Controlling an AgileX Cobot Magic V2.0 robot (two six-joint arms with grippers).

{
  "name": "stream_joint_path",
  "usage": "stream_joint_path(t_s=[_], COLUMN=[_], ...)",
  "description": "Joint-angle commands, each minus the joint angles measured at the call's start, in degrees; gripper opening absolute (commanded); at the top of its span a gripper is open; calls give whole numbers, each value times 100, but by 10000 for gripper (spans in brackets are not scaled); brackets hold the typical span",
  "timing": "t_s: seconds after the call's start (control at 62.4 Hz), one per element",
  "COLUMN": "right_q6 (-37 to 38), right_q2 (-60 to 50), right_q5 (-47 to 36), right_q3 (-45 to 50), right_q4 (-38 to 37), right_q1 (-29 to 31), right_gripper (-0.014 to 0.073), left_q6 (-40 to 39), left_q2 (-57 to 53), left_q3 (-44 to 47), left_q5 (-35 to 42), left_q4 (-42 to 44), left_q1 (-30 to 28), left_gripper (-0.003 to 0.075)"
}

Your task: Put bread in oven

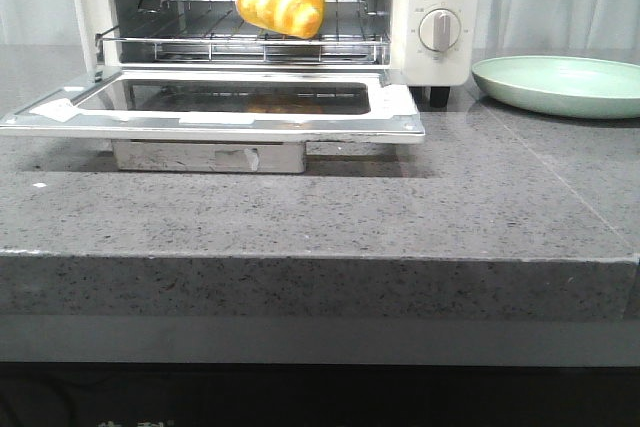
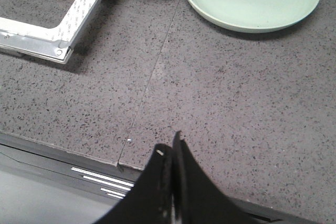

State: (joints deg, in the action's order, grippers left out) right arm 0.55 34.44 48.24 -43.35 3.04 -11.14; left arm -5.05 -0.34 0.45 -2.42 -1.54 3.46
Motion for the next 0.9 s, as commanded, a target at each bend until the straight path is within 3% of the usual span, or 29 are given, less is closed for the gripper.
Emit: stream_joint_path(t_s=[0.0, 0.881], right_q6=[-55, -55], right_q2=[18, -91], right_q5=[-351, -414], right_q3=[-136, -33], right_q4=[-33, -39], right_q1=[26, 37], right_gripper=[-118, -118], left_q6=[-21, -21], left_q2=[-133, -133], left_q3=[133, 133], left_q5=[507, 497], left_q4=[-1, -1], left_q1=[-76, -76], left_gripper=[-18, -18])
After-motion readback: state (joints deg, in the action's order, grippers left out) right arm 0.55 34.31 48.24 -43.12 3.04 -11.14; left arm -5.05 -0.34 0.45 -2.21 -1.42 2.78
